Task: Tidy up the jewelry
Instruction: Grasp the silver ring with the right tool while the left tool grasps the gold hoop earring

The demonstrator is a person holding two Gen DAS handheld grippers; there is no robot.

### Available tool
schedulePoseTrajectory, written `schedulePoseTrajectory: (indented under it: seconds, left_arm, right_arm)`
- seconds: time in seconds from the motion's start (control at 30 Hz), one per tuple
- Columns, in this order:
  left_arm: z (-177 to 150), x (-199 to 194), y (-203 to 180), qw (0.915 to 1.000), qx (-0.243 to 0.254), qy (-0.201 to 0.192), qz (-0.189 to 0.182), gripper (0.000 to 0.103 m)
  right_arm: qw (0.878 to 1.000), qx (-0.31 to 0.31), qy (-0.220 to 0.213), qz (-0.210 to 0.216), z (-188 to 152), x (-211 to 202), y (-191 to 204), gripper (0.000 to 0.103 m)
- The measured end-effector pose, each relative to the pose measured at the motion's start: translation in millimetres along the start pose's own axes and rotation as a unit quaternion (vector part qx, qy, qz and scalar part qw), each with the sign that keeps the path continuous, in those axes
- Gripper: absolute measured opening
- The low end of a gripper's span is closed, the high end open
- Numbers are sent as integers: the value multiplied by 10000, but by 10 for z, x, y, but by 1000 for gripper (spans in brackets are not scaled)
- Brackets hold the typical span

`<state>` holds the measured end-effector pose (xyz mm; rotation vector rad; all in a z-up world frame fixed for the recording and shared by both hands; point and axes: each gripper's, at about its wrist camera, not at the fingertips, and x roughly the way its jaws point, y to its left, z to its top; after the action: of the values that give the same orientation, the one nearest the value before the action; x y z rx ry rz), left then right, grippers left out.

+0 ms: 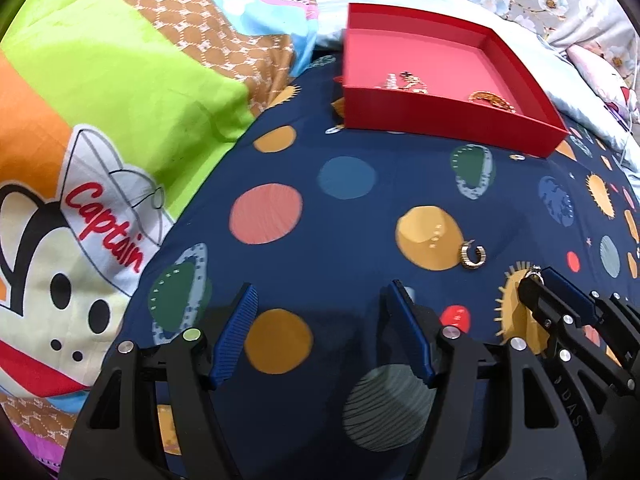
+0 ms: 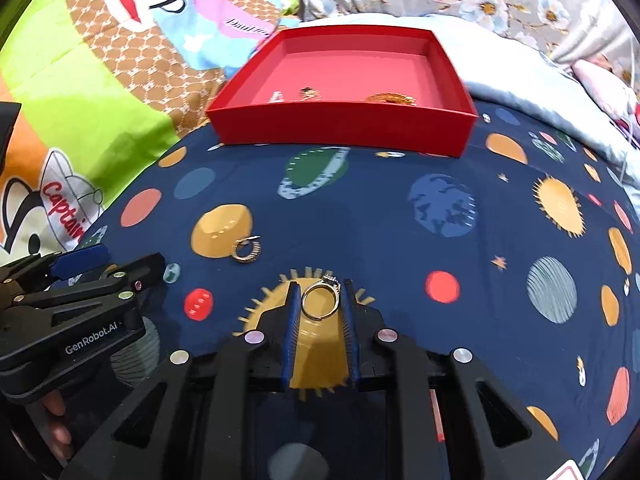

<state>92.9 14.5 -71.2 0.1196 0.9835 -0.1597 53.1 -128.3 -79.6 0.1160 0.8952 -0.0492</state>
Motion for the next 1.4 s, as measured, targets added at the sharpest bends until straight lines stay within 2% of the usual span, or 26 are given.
schedulePoseTrajectory:
  seconds: [0.3, 0.57, 0.7, 0.8, 0.9, 1.07, 1.23, 1.4]
  left_arm:
    - [87, 9, -401, 9993, 153, -36, -331, 65]
    - [143, 138, -639, 9992, 270, 1, -308, 64]
    - [124, 139, -684, 9990, 320, -109, -291, 62]
    - [107, 129, -712, 9987, 360, -198, -299, 56]
    - [82, 102, -766, 9981, 441, -275, -334, 44]
    - [81, 72, -786, 9975, 449, -258, -482, 16]
    - [104, 63, -642, 9965, 224, -107, -796, 16]
    - [81, 43, -531, 9964, 128, -63, -840, 16]
  right_arm:
    - [9994, 345, -38, -92, -38, -92, -363, 18]
    - [9981, 608, -82, 76, -42, -94, -527, 18]
    - [9979, 634, -88, 106, -40, -87, -533, 19]
    - [9977, 665, -92, 135, -38, -82, -541, 19]
    - [9976, 669, -93, 137, -39, -81, -539, 19]
    - [9975, 685, -97, 149, -43, -80, -546, 19]
    - [9975, 686, -96, 149, -43, -81, -547, 19]
    - [9974, 699, -97, 160, -40, -80, -549, 19]
